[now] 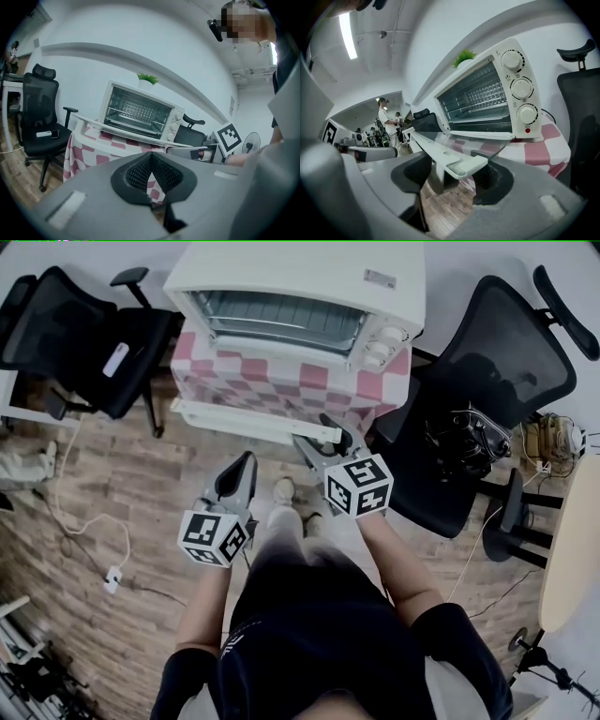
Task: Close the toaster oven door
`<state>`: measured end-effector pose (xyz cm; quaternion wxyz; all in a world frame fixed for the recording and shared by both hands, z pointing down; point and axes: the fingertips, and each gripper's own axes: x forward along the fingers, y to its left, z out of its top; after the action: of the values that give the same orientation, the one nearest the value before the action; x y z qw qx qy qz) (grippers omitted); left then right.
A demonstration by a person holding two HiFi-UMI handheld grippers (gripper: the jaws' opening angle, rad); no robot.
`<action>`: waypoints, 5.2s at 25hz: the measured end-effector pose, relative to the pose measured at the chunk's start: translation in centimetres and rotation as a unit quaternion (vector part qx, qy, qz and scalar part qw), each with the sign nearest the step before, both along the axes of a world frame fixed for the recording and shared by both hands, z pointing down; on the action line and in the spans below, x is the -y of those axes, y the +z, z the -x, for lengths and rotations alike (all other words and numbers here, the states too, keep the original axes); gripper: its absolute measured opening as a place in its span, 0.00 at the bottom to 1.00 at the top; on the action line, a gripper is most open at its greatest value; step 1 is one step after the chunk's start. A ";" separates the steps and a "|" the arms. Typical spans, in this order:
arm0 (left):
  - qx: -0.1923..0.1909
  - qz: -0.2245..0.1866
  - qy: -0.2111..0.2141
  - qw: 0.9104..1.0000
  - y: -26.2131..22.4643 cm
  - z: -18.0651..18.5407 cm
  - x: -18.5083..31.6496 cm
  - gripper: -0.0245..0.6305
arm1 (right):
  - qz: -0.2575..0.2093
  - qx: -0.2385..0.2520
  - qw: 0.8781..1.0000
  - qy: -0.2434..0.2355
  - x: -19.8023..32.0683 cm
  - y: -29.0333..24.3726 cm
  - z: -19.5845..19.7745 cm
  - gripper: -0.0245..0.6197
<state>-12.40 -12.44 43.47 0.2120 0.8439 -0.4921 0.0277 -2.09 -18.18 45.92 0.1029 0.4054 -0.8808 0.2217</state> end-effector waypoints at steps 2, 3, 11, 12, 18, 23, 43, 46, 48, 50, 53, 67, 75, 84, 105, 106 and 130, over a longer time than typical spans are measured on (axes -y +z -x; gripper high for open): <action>-0.002 -0.005 0.006 1.000 -0.5 -0.5 0.2 0.06 | 0.007 0.005 1.000 0.005 0.3 -0.6 -0.1 0.43; -0.003 -0.008 0.009 1.000 -0.8 -0.7 0.3 0.06 | 0.010 0.008 1.000 0.006 0.4 -0.9 -0.1 0.43; -0.018 -0.026 0.019 0.999 -2.6 -1.9 2.3 0.06 | 0.023 0.071 0.997 0.026 2.2 -4.7 -0.7 0.39; -0.019 -0.028 0.019 0.999 -2.8 -2.0 2.7 0.06 | 0.027 0.081 0.996 0.026 2.4 -5.0 -0.7 0.39; -0.025 -0.044 0.019 0.999 -4.2 -2.3 4.9 0.06 | 0.056 0.121 0.991 0.025 3.7 -6.5 -1.0 0.39; -0.028 -0.052 0.017 0.998 -5.2 -2.4 6.5 0.06 | 0.083 0.145 0.986 0.028 4.8 -7.7 -1.2 0.40; -0.037 -0.058 0.038 0.997 -7.6 -3.6 11.4 0.06 | 0.191 0.227 0.954 0.046 9.3 -10.8 -2.0 0.40; -0.035 -0.056 0.036 0.997 -7.7 -3.6 12.2 0.05 | 0.203 0.243 0.947 0.053 10.2 -11.2 -2.3 0.41; -0.035 -0.053 0.037 0.997 -7.7 -3.6 12.6 0.05 | 0.211 0.253 0.943 0.058 10.7 -11.5 -2.4 0.41; -0.036 -0.051 0.040 0.997 -7.8 -3.8 13.0 0.04 | 0.217 0.263 0.938 0.062 11.2 -11.7 -2.5 0.41; -0.040 -0.050 0.043 0.997 -8.2 -4.0 13.8 0.04 | 0.223 0.279 0.932 0.069 12.0 -12.1 -2.7 0.41; -0.052 -0.026 0.045 0.997 -8.6 -4.6 16.4 0.09 | 0.238 0.333 0.908 0.089 14.8 -12.8 -3.7 0.44; -0.048 -0.031 0.053 0.997 -9.0 -4.8 16.8 0.07 | 0.219 0.325 0.917 0.072 14.8 -13.2 -3.5 0.47; -0.053 -0.046 0.053 0.996 -9.8 -4.8 16.1 0.05 | 0.181 0.309 0.929 0.098 13.4 -13.5 -5.7 0.46; -0.062 -0.047 0.026 0.997 -11.0 -4.7 12.5 0.06 | 0.110 0.239 0.957 0.122 7.9 -13.2 -8.1 0.16; -0.062 -0.047 0.025 0.997 -11.0 -4.6 12.3 0.06 | 0.106 0.234 0.959 0.122 7.7 -13.2 -8.1 0.15; -0.057 -0.049 0.015 0.997 -11.5 -3.1 11.4 0.06 | 0.024 0.145 0.982 0.121 6.5 -13.3 -7.5 0.04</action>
<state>-9.35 -23.84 32.00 0.1978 0.8605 -0.4676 -0.0409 5.38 -24.63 32.61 -0.0436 0.4699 -0.8254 0.3098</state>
